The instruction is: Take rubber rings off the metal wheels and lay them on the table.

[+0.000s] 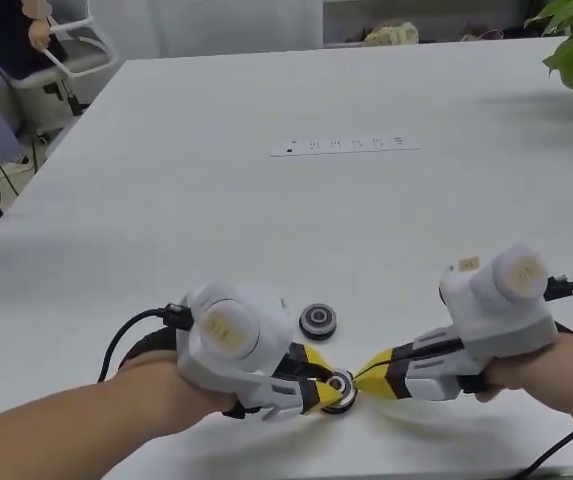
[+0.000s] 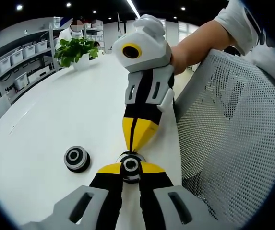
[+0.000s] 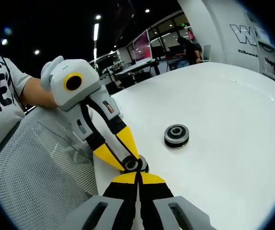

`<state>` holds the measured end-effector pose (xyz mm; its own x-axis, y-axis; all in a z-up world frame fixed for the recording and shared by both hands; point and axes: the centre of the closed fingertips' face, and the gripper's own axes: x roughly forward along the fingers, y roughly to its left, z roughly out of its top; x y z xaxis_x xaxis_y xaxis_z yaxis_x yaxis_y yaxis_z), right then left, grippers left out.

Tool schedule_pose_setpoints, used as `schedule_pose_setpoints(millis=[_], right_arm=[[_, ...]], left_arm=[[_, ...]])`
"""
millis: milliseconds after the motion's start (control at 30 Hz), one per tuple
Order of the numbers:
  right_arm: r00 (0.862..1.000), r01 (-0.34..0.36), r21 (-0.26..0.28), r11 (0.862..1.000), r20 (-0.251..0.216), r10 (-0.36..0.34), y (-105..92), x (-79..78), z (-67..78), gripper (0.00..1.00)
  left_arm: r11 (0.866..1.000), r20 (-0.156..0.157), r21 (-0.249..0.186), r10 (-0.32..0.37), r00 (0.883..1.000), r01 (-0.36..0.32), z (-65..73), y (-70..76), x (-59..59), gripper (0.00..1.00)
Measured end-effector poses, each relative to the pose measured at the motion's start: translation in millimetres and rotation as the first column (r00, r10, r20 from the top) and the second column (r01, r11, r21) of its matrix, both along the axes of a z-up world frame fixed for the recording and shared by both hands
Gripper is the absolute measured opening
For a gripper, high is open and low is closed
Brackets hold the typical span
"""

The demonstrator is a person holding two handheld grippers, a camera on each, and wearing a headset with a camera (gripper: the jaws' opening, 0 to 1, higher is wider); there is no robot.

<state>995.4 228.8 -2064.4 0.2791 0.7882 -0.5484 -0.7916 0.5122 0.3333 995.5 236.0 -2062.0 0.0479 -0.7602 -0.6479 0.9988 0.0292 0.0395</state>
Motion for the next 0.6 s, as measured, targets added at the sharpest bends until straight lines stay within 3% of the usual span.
schedule_pose_setpoints(millis=[600], right_arm=[[0.999, -0.029, 0.003, 1.000, 0.016, 0.029, 7.3, -2.7, 2.9, 0.00]], left_arm=[[1.000, 0.001, 0.004, 0.001, 1.000, -0.001, -0.3, -0.1, 0.0, 0.07]])
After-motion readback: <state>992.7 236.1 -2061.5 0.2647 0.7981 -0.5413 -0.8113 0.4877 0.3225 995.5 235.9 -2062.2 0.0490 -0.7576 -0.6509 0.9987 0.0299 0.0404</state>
